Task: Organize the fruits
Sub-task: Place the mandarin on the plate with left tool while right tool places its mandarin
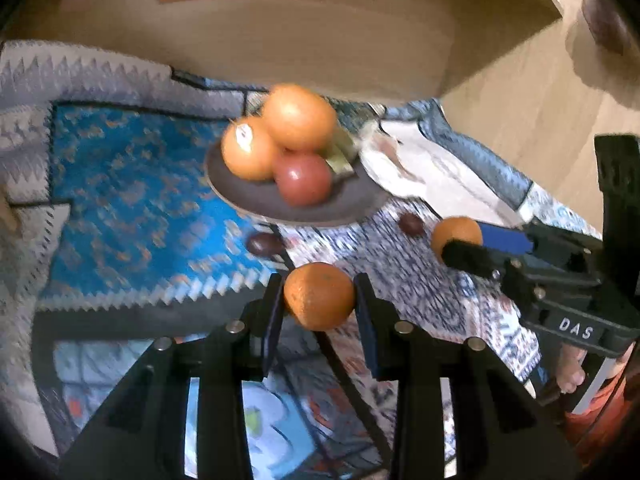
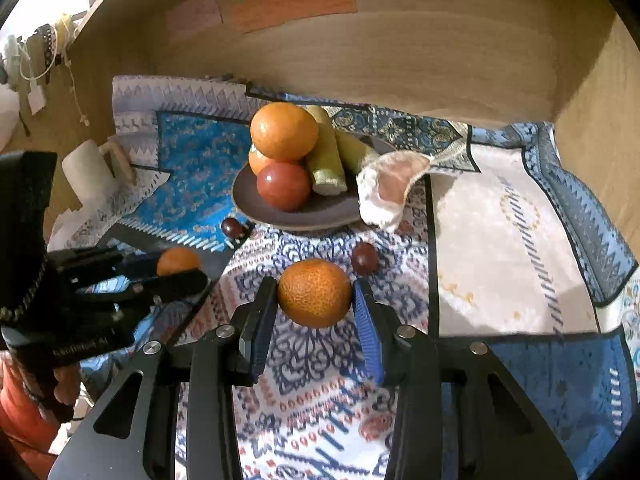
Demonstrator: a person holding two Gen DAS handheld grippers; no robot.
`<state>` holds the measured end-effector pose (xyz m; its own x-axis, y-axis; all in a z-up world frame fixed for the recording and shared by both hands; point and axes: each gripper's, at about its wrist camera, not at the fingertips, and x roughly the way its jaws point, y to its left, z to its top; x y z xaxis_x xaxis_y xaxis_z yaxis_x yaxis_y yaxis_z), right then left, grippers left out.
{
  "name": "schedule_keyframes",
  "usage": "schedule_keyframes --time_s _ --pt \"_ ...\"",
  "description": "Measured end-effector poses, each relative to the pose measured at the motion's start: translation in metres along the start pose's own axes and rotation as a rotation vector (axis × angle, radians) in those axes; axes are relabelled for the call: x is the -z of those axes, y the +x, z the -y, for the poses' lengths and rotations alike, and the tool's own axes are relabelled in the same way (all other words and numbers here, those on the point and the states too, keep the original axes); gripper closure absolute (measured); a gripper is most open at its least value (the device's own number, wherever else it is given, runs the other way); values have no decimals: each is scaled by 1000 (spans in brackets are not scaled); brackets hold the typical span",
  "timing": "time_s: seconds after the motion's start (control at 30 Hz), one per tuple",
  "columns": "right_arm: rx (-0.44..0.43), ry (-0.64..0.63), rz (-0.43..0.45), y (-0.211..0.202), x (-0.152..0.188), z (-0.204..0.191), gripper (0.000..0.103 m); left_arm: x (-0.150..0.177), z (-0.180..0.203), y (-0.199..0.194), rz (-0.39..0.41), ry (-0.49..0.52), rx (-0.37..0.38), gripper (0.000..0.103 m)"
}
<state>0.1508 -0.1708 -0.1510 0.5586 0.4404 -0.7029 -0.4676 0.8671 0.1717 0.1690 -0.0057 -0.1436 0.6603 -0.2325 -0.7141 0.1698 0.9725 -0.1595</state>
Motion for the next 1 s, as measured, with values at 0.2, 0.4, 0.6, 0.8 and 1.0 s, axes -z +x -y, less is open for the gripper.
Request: schedule_keyframes --time_s 0.2,0.4,0.6,0.8,1.0 --pt "-4 -13 4 11 -18 -2 68 -25 -16 4 28 6 -23 69" --pt "10 -30 -2 22 -37 0 68 -44 -26 12 50 14 -18 69" --pt "27 -38 -20 36 -50 4 68 -58 -36 29 41 21 -18 69" --pt "35 -36 -56 56 -56 11 68 -62 -46 51 -5 26 -17 69" --pt "29 -54 -83 70 -58 9 68 -62 -52 65 -21 12 -12 69"
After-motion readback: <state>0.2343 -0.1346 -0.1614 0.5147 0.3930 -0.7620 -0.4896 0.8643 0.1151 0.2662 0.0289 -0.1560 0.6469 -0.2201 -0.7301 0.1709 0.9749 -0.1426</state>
